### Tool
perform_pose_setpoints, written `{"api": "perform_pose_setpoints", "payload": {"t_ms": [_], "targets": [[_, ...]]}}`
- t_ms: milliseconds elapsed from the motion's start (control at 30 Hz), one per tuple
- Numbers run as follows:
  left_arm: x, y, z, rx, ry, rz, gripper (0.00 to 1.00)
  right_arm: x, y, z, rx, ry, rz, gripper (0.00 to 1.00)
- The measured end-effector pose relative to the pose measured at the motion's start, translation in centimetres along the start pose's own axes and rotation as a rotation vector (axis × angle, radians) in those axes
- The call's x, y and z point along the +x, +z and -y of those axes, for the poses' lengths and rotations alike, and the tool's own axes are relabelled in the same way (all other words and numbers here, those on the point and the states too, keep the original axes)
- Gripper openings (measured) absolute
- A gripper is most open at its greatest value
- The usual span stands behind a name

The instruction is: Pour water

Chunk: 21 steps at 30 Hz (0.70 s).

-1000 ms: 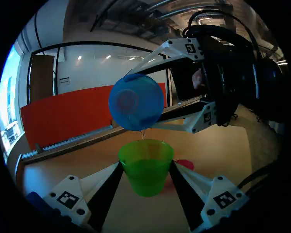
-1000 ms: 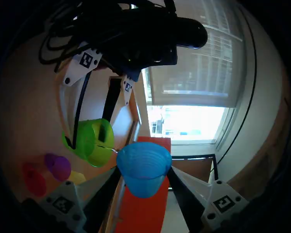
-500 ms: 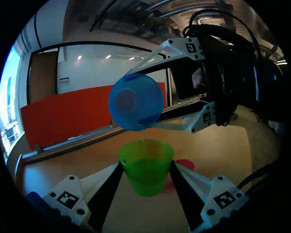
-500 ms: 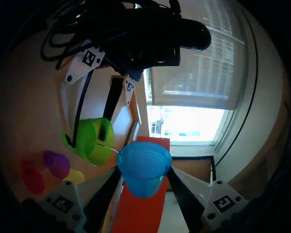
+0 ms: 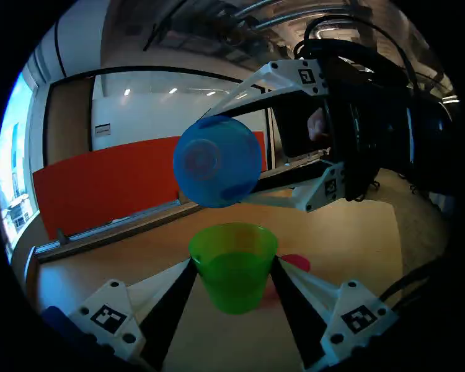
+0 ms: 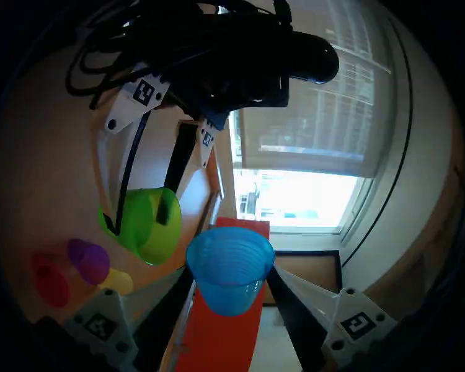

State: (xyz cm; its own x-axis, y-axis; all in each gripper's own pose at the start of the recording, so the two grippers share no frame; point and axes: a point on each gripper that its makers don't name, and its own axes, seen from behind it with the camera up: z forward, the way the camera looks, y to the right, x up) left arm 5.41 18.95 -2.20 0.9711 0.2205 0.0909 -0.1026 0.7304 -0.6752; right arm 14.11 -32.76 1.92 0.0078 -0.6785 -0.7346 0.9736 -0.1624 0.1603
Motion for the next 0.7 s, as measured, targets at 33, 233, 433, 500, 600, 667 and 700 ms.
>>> {"api": "perform_pose_setpoints", "payload": {"t_ms": [33, 233, 433, 500, 600, 667, 700], "targets": [[0.0, 0.0, 0.0, 0.001, -0.001, 0.0, 0.83, -0.1, 0.0, 0.0, -0.001, 0.011, -0.001, 0.88], [0.0, 0.0, 0.1, 0.001, -0.006, -0.001, 0.83, -0.7, 0.2, -0.3, -0.011, 0.112, -0.007, 0.88], [-0.1, 0.1, 0.1, 0.002, -0.005, 0.002, 0.83, -1.5, 0.2, -0.3, -0.02, 0.244, -0.003, 0.88], [-0.1, 0.0, 0.1, 0.003, -0.004, 0.003, 0.83, -1.6, 0.2, 0.0, -0.019, 0.293, -0.004, 0.88], [-0.1, 0.0, 0.1, 0.003, -0.004, 0.005, 0.83, -2.0, 0.0, 0.5, -0.016, 0.361, -0.001, 0.88], [-0.1, 0.0, 0.2, 0.004, -0.004, 0.005, 0.83, -2.2, 0.0, 0.9, -0.012, 0.401, 0.005, 0.88], [-0.1, 0.0, 0.2, 0.004, -0.004, 0.006, 0.83, -2.4, 0.0, 1.2, -0.01, 0.424, 0.009, 0.88]]}}
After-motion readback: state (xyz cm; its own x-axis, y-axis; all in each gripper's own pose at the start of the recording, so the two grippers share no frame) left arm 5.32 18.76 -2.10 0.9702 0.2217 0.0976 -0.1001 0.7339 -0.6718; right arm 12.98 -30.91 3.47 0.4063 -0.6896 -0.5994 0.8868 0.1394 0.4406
